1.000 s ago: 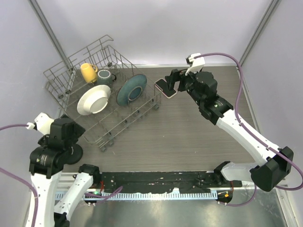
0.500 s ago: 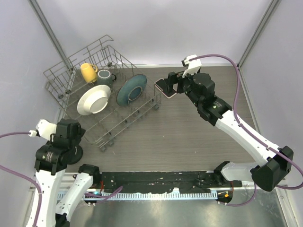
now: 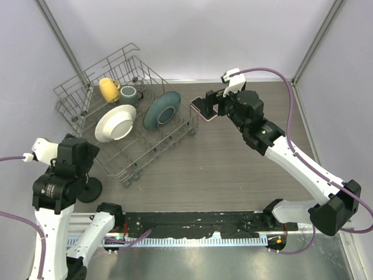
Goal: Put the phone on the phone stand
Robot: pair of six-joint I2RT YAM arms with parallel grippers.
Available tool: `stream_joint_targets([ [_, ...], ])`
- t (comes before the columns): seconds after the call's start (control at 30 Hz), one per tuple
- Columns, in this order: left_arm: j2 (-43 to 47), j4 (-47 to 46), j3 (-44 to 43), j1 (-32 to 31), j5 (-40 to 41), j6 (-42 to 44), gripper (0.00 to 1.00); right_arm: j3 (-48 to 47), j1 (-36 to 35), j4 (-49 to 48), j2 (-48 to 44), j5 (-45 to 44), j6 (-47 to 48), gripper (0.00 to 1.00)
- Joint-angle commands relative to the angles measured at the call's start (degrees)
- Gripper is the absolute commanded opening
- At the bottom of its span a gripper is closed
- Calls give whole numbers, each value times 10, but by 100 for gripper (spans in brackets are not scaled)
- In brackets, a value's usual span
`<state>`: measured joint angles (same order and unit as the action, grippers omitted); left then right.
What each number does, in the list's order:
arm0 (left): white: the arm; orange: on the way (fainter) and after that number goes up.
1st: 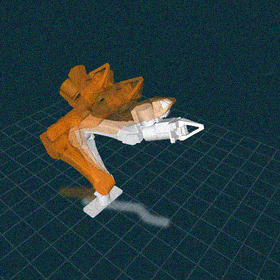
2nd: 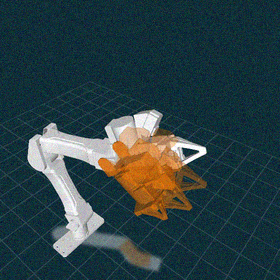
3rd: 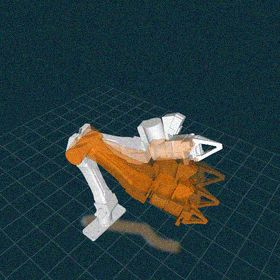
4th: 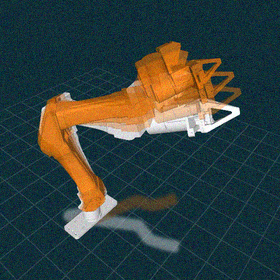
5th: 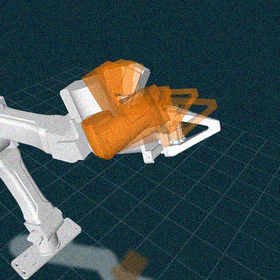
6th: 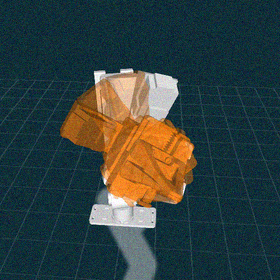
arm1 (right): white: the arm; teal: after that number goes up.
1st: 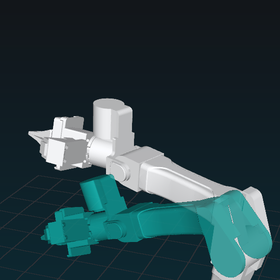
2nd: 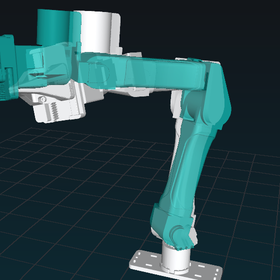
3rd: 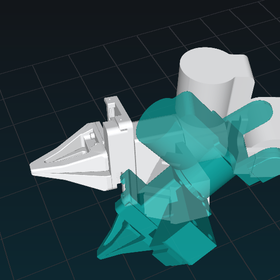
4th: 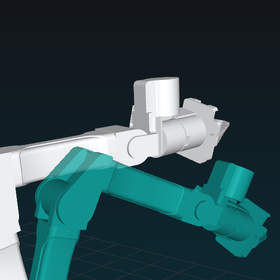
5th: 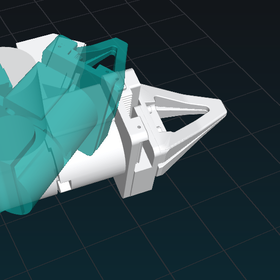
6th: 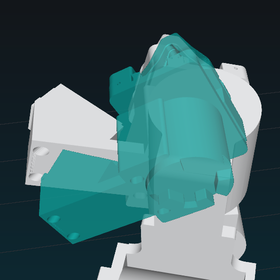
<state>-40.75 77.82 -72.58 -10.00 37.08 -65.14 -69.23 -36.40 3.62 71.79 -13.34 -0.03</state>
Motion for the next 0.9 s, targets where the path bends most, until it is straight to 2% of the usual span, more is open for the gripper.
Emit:
stream_joint_targets([
  [0.0,-61,53,-36,3,12,6,93,-26,-3,-13,2,8,14,94],
  [0.1,-120,77,-69,14,29,-12,95,-26,-3,-13,5,24,12,94],
  [0.13,-132,87,-77,22,34,-43,100,-26,-3,-14,6,29,12,94],
  [0.23,-169,122,-106,69,19,-100,100,-27,-2,-13,10,30,14,94],
  [0.33,-205,141,-122,143,-38,-119,100,-28,-2,-13,15,29,15,94],
  [0.5,-218,134,-56,288,-98,-119,100,-29,-2,-11,20,26,19,94],
  [0.57,-203,117,-19,347,-119,-98,95,-28,-2,-10,21,26,21,94],
  [0.73,-194,116,-10,356,-119,-118,96,-36,-2,-4,30,31,15,94],
  [0.87,-216,159,-21,377,-111,-154,100,-53,-2,6,44,43,10,94],
])
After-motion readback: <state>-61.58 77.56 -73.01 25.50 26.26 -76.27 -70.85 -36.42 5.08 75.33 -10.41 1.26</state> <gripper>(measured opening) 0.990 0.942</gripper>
